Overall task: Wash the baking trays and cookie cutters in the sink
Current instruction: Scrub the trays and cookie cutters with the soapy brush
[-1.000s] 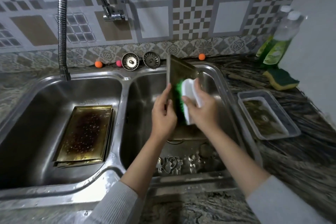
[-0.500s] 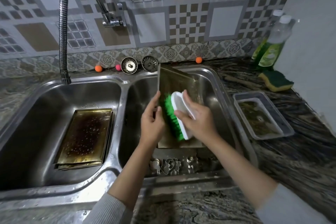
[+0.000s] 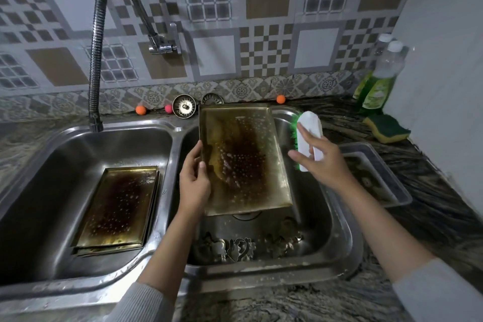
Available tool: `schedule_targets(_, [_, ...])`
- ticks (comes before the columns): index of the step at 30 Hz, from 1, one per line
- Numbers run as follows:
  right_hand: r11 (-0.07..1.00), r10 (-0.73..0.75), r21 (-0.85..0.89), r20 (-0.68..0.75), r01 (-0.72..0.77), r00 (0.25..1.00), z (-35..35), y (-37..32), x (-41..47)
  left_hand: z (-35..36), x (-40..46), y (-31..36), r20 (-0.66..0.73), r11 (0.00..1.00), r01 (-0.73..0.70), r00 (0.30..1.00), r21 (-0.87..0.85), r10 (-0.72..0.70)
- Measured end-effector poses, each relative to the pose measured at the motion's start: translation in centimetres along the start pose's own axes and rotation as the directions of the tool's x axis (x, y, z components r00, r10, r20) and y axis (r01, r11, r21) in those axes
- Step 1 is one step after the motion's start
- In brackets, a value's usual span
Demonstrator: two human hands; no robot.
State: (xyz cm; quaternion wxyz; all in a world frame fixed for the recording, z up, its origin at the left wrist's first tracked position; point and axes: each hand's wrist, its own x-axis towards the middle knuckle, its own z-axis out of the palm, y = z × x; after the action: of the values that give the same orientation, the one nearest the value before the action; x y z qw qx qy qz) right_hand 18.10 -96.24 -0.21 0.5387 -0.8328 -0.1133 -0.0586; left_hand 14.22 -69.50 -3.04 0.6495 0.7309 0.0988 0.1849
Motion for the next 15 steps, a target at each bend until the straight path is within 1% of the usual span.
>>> schedule_targets(4, [0.997, 0.021, 0.066, 0.077, -0.026, 0.997, 1.1, -0.3, -0.8, 0.8, 0.2, 0.2, 0.041, 0.998, 0.036, 0.999, -0.053, -0.034])
schedule_targets(6, [0.989, 0.022, 0.147, 0.097, -0.036, 0.995, 1.7, -0.6, -1.0, 1.4, 0.0, 0.2, 0.069, 0.996, 0.043, 0.997, -0.072, -0.038])
schedule_targets(8, [0.96, 0.046, 0.274, 0.069, -0.063, 0.997, 2.2, -0.3, -0.9, 1.9, -0.2, -0.2, 0.081, 0.996, 0.05, 0.996, -0.078, -0.044])
schedule_targets(10, [0.937, 0.086, 0.339, 0.024, -0.089, 0.996, 2.4, -0.1, -0.9, 2.3, -0.3, -0.8, 0.092, 0.994, 0.079, 0.993, -0.071, -0.073])
schedule_targets(12, [0.927, 0.104, 0.363, 0.003, -0.098, 0.995, 2.5, -0.2, -1.1, 2.6, -0.3, -1.5, 0.136, 0.994, 0.108, 0.985, -0.019, -0.104])
schedule_targets(15, [0.915, 0.106, 0.394, -0.037, -0.083, 0.994, 2.8, -0.8, -1.3, 3.0, 0.1, -2.7, 0.283, 0.984, 0.115, 0.947, 0.135, -0.15])
